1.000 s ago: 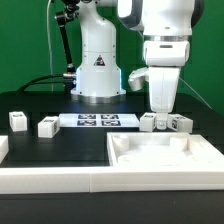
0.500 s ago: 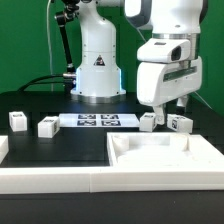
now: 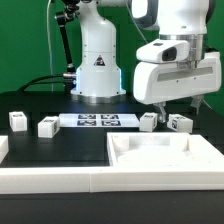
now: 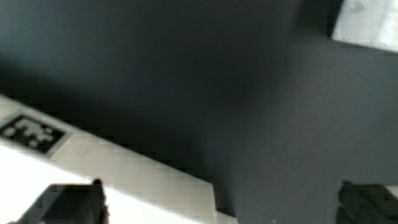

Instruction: Assemble square table

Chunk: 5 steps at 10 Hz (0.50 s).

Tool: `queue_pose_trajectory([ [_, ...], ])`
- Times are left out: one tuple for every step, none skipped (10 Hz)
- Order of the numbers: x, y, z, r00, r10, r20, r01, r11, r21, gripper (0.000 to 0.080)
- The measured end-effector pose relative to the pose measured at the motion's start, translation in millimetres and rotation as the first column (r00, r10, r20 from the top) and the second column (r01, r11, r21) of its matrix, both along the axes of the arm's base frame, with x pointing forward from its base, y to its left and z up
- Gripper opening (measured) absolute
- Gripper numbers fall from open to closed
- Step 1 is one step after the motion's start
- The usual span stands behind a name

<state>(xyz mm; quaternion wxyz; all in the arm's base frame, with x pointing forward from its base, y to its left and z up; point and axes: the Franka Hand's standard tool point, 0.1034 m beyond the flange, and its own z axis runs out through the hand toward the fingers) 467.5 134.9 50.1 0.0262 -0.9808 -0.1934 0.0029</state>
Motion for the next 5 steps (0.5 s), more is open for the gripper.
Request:
queue_pose_trajectory([
  [-0.8, 1.7, -0.2, 0.998, -0.064, -0.006, 0.064, 0.998, 0.005, 0.0649],
  [-5.4, 3.1, -2.9, 0.996, -0.087, -0.006, 0.087, 0.996, 0.012, 0.0649],
  [-13.4, 5.6, -6.3, 0.996, -0.086, -0.015, 0.086, 0.996, 0.012, 0.0649],
  [-19.0, 12.1, -7.7, 0.996, -0.087, -0.016, 0.087, 0.996, 0.013, 0.0649],
  [-24.2, 21.7, -9.3, 0.996, -0.09, -0.016, 0.09, 0.996, 0.014, 0.0649],
])
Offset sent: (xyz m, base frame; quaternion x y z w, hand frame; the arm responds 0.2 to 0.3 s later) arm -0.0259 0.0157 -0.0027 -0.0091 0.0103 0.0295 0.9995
